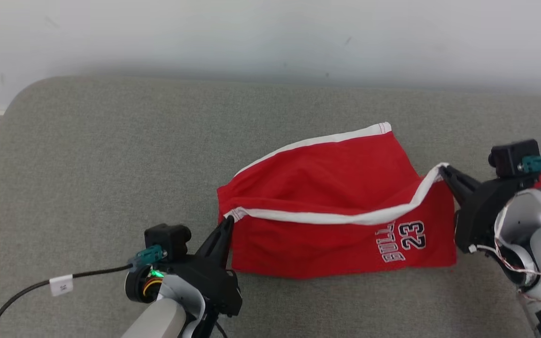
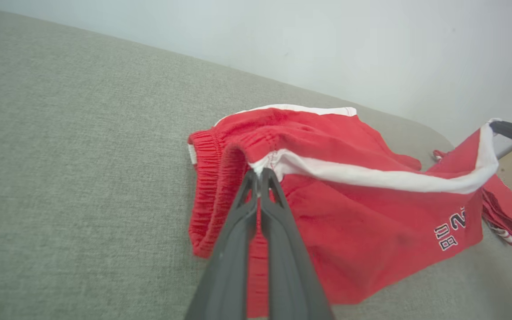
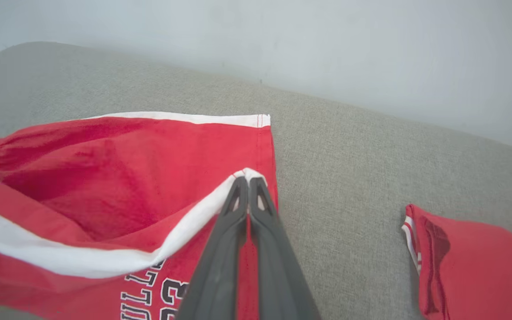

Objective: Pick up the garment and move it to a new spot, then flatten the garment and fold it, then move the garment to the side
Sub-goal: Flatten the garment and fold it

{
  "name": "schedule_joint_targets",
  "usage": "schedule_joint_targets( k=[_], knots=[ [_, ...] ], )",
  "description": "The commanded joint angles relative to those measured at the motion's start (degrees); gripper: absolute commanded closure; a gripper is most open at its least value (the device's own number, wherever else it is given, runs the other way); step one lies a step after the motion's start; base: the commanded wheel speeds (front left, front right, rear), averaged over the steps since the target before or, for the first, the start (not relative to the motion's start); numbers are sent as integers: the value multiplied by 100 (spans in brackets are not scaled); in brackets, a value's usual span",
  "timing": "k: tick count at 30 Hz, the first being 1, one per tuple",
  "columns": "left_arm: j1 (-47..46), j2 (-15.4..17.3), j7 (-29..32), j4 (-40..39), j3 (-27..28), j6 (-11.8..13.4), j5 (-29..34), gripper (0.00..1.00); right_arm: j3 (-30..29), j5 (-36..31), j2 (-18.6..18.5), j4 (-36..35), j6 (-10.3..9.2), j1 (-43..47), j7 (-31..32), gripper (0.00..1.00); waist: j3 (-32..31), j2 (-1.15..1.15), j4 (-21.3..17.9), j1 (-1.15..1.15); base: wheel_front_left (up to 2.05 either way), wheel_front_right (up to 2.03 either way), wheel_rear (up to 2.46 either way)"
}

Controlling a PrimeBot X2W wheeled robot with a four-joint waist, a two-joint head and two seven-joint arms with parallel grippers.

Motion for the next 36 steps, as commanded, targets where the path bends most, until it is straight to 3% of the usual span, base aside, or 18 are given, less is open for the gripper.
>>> schedule_joint_targets(
  k=[1, 9, 17, 32, 33, 34, 35, 36],
  knots=[
    [-102, -43, 7, 67, 11, 26, 40, 100, 26, -90, 39, 132, -11, -132, -103, 100, 176, -1, 140, -1, 0, 0, 0],
    [-905, -352, -111, 767, 120, 108, 40, 100, 355, -545, 212, 1565, -11, -1427, -891, 100, 632, -1, 315, -1, 0, 0, 0],
    [-1373, -505, -270, 1176, 133, 110, 49, 100, 204, -951, 345, 2358, -11, -2230, -1648, 100, 967, -1, 404, -1, 0, 0, 0],
    [-1819, -661, -549, 1563, 93, 119, -81, 97, 220, -1055, 469, 3259, -11, -2883, -2037, 100, 1286, -1, 552, -1, 0, 0, 0],
    [-1844, -669, -564, 1580, 75, 124, -72, 34, 179, -1037, 487, 3300, -11, -2918, -2105, 97, 1290, -1, 561, -1, 0, 0, 0],
    [-1863, -678, -595, 1582, 79, 122, -83, 0, 175, -1024, 527, 3348, -11, -2940, -2152, 37, 1292, -1, 569, -1, 0, 0, 0],
    [-1876, -682, -635, 1583, 73, 128, -67, 0, 162, -1036, 545, 3392, -11, -2969, -2211, 0, 1294, -1, 575, -1, 0, 0, 0],
    [-1889, -685, -682, 1571, 61, 118, -22, 0, 133, -1031, 559, 3430, -11, -3002, -2264, 0, 1292, -1, 583, -1, 0, 0, 0]
  ],
)
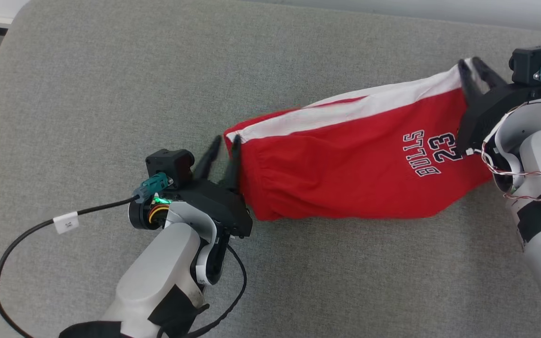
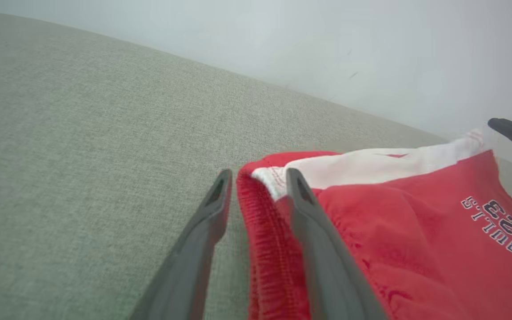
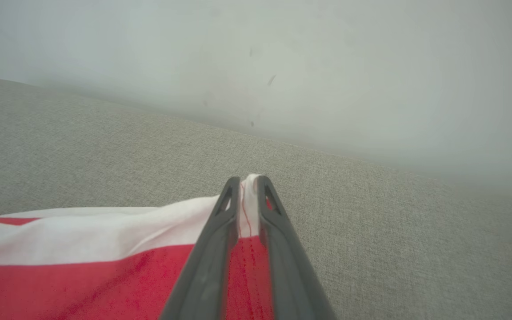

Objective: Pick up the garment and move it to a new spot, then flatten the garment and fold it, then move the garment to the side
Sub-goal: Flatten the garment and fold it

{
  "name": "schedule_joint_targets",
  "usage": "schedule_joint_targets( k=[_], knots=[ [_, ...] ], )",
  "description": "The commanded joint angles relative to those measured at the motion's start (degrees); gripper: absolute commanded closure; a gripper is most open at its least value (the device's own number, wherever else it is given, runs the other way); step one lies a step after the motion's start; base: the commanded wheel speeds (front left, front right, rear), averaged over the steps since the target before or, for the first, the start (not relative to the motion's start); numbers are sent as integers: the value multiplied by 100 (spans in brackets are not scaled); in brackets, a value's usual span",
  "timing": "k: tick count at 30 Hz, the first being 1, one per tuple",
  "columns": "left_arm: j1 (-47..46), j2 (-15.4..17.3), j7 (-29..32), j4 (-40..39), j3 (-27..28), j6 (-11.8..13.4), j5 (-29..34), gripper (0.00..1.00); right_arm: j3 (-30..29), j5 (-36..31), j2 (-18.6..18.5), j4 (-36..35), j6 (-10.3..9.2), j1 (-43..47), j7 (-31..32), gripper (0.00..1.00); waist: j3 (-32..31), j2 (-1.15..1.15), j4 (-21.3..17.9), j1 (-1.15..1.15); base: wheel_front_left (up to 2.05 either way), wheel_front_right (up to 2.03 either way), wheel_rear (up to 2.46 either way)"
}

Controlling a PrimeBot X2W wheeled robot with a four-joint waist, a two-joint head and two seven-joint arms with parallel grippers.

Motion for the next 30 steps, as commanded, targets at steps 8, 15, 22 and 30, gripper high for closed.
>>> schedule_joint_targets(
  k=[8, 15, 22, 30],
  knots=[
    [564, 464, -275, -765, 230, 120, 725, 0, -130, 259, 28, 342, -11, -159, 320, 0, -255, -1, 29, 0, 0, 0, 0],
    [2287, 992, -270, -2710, 1049, 332, 1694, 0, -542, 398, -113, 705, -11, 158, 1438, 0, -575, -1, 67, 0, 0, 0, 0],
    [3519, 991, -271, -3511, 1440, 417, 1901, 0, -982, 286, -5, 744, -11, 564, 1909, 0, -658, -1, 163, 0, 0, 0, 0],
    [3601, 897, -272, -3629, 1434, 265, 2055, 0, -1544, -103, 149, 902, -11, 733, 2161, 0, -537, -1, 327, 0, 0, 0, 0]
  ],
)
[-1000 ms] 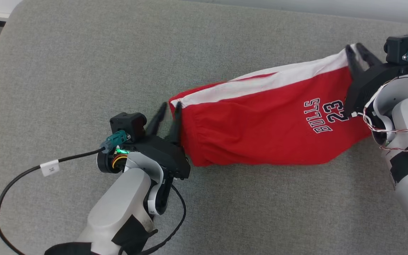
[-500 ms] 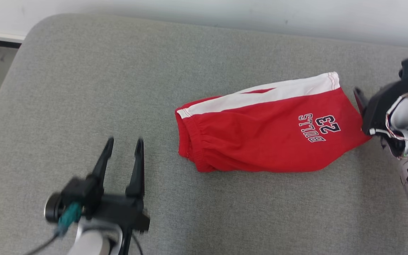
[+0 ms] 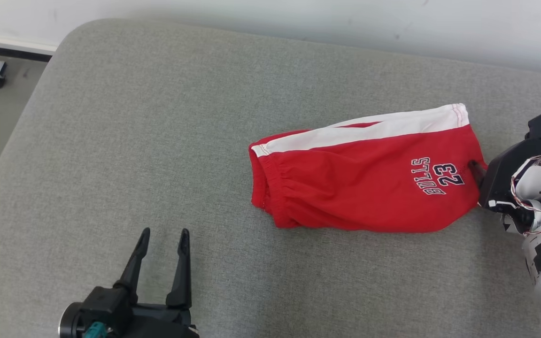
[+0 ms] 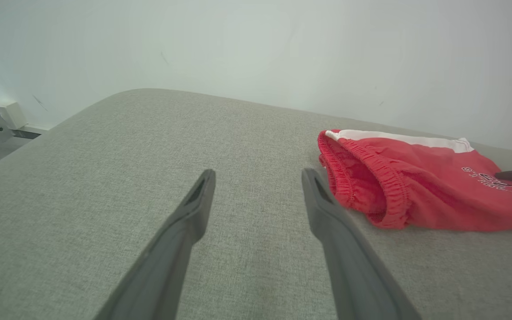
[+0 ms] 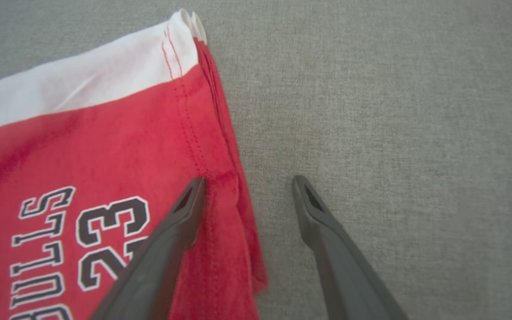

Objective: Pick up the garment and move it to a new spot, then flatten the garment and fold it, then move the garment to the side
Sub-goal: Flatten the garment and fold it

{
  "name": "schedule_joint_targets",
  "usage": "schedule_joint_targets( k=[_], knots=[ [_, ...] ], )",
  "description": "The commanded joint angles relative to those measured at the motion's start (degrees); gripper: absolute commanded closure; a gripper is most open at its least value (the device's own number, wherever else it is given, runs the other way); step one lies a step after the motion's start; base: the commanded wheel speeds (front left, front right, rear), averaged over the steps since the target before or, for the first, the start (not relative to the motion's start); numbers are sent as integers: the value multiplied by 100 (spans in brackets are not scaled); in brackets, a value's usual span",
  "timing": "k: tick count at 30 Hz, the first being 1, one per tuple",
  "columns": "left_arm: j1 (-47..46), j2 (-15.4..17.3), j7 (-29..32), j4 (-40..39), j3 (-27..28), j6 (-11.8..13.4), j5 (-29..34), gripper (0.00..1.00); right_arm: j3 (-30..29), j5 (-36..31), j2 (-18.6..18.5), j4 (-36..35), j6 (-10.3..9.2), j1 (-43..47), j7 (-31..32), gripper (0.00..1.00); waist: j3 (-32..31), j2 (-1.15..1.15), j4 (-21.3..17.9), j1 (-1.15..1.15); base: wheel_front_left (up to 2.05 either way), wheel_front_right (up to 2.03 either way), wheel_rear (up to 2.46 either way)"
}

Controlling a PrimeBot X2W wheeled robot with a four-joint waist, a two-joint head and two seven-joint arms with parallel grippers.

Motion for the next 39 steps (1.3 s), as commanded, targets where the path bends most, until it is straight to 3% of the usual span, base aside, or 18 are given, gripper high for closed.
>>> schedule_joint_targets(
  k=[1, 3, 4, 5, 6, 7, 8, 20, 29, 33, 39],
  knots=[
    [-40, -20, -18, -20, -30, -13, 76, 0, -91, -94, 73, 100, -11, 94, 93, 0, 44, 0, 59, 1, 0, 0, 0],
    [-45, -15, -18, -8, -56, -4, 114, 0, -145, -138, 123, 145, -11, 123, 160, 0, 49, 0, 76, 1, 0, 0, 0],
    [-52, -4, -18, -16, -59, 10, 141, 0, -196, -184, 165, 180, -11, 147, 218, 12, 50, 0, 88, 1, 0, 0, 0],
    [-48, 12, -18, -25, -57, 19, 156, 0, -235, -228, 202, 201, -11, 169, 267, 55, 48, 0, 99, 1, 0, 0, 0],
    [-34, 39, -18, -21, -47, 29, 165, 0, -261, -267, 242, 208, -11, 189, 315, 67, 45, 0, 105, 1, 0, 0, 0],
    [-20, 75, -18, -12, -27, 46, 183, 0, -273, -309, 272, 208, -11, 212, 363, 87, 40, 0, 108, 1, 0, 0, 0],
    [-3, 90, -18, -6, -11, 43, 178, 0, -269, -338, 293, 192, -11, 240, 406, 100, 33, 0, 107, 1, 0, 0, 0],
    [300, 202, 24, 132, 82, 72, 42, 0, -691, -729, 225, -437, -12, 775, -31, 100, -465, 0, -171, 1, 0, 0, 0],
    [609, 213, 116, 132, 74, 97, -124, 0, -1395, -1375, 190, -1427, -12, 1585, -189, 100, -907, 0, -359, 1, 0, 0, 0],
    [649, 211, 107, 220, 38, 60, -148, 0, -1629, -1842, 348, -2178, -12, 1910, -184, 100, -1042, 0, -330, 1, 0, 0, 0],
    [702, 226, 150, 263, -3, 44, -199, 0, -1187, -1684, 746, -2926, -12, 2097, 49, 100, -1171, 0, -254, 1, 0, 0, 0]
  ],
)
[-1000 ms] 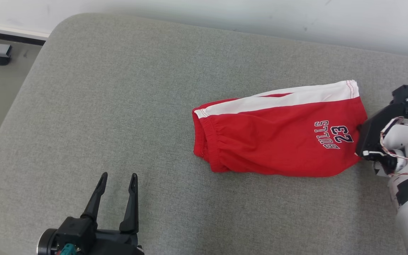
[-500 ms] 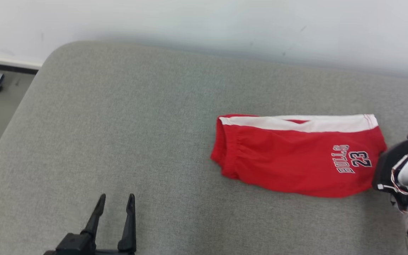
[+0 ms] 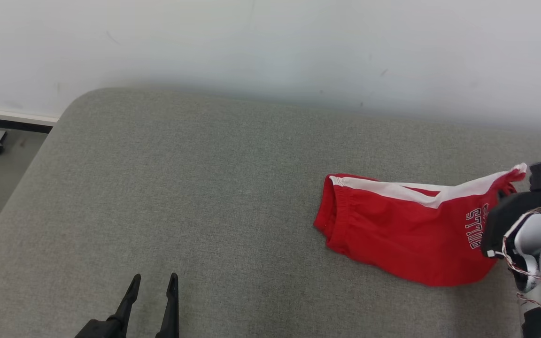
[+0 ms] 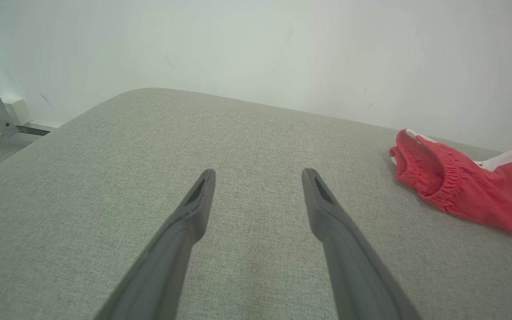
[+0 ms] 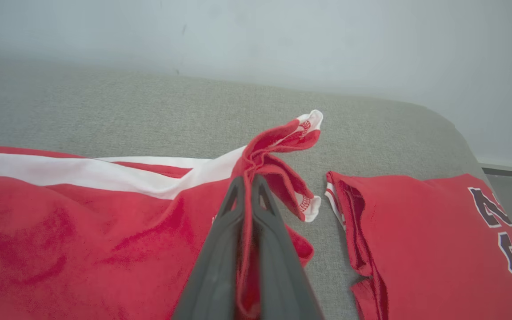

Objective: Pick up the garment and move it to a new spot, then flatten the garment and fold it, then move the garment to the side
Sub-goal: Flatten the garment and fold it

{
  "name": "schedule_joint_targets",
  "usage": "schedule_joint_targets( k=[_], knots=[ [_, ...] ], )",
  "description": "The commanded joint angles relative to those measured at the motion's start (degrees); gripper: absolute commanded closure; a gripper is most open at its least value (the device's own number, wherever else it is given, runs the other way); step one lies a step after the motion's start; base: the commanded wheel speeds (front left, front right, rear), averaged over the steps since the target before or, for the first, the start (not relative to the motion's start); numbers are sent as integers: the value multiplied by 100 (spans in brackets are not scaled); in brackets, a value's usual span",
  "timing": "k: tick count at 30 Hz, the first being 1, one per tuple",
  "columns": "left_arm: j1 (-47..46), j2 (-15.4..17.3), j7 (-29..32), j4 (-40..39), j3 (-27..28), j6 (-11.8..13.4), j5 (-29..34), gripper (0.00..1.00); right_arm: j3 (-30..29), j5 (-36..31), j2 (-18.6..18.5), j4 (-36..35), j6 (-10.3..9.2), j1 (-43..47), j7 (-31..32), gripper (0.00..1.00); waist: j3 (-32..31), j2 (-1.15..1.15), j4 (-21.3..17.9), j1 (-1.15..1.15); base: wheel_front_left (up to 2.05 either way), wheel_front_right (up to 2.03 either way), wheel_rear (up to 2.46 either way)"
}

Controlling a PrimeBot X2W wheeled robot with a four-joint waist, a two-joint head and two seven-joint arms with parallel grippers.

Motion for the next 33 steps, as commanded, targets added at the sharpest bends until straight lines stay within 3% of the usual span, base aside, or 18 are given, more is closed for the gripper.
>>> schedule_joint_targets(
  k=[1, 8, 19, 31, 32, 33],
  knots=[
    [99, 18, 7, 4, -5, -3, -22, 0, 192, 116, 121, -216, -13, 81, 114, 100, -49, 0, 43, 0, 0, 0, 0],
    [54, -23, 28, -11, -56, -16, -70, 0, 830, 318, 434, -377, -12, -176, 443, 100, -25, 0, 149, 0, 0, 0, 0],
    [-71, -130, -12, 120, -159, -79, -118, 0, 1548, 620, 802, 540, -12, -580, 498, 100, 119, 0, 625, 0, 0, 0, 0],
    [-50, -167, -84, 255, -146, -112, -167, 0, 2043, 852, 877, 1078, -12, -657, 396, 100, 109, 0, 834, 0, 0, 0, 0],
    [-41, -168, -89, 259, -142, -110, -173, 0, 2106, 893, 880, 1072, -12, -650, 369, 83, 104, 0, 829, 0, 0, 0, 0],
    [-36, -171, -94, 263, -142, -111, -178, 0, 2137, 981, 882, 1061, -12, -638, 352, 0, 96, 0, 822, 0, 0, 0, 0]
  ],
)
